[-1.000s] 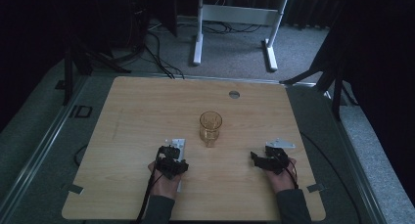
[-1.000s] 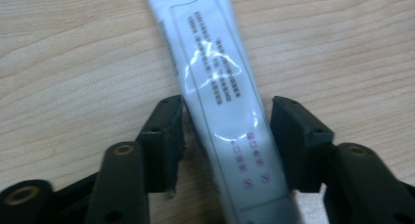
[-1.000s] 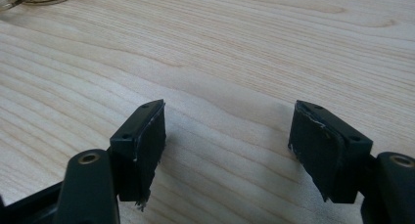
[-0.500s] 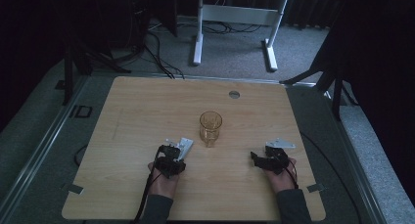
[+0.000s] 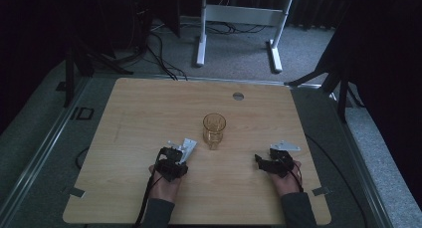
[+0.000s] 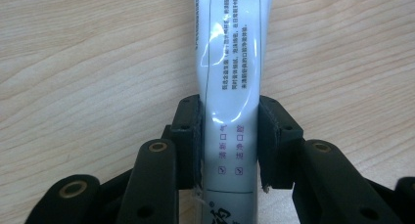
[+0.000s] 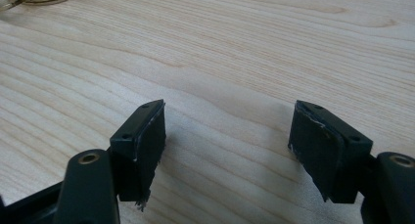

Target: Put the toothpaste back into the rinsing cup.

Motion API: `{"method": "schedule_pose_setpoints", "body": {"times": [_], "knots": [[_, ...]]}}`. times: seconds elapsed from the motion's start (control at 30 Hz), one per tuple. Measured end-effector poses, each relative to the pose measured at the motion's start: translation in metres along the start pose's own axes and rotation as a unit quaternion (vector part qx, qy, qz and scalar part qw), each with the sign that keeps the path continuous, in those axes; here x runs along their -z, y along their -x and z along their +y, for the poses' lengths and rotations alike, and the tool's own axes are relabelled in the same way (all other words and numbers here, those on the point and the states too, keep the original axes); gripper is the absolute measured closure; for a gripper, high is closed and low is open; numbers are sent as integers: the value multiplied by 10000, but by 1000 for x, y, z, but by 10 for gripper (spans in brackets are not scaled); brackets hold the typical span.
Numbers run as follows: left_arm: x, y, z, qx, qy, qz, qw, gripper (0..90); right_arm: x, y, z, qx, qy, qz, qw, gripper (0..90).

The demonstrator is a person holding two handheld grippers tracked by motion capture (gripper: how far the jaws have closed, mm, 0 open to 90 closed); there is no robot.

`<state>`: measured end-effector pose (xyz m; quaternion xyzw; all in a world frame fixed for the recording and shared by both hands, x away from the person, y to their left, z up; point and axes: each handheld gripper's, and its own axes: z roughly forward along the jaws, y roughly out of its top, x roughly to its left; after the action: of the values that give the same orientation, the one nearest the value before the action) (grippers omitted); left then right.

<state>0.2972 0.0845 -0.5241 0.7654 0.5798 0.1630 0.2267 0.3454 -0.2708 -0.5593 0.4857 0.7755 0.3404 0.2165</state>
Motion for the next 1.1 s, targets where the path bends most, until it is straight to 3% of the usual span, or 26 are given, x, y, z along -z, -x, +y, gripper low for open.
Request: {"method": "schedule_pose_setpoints", "body": {"times": [0.7,0.93,1.1], "knots": [[27,-7,11,-223,67,-142,9996,733,0,0,0,-8,3,-1,10000,293],[37,-12,17,-161,283,-210,9992,738,0,0,0,-7,4,-1,10000,293],[45,-20,21,-112,492,-479,9976,740,0,0,0,-5,3,-2,10000,293]]}}
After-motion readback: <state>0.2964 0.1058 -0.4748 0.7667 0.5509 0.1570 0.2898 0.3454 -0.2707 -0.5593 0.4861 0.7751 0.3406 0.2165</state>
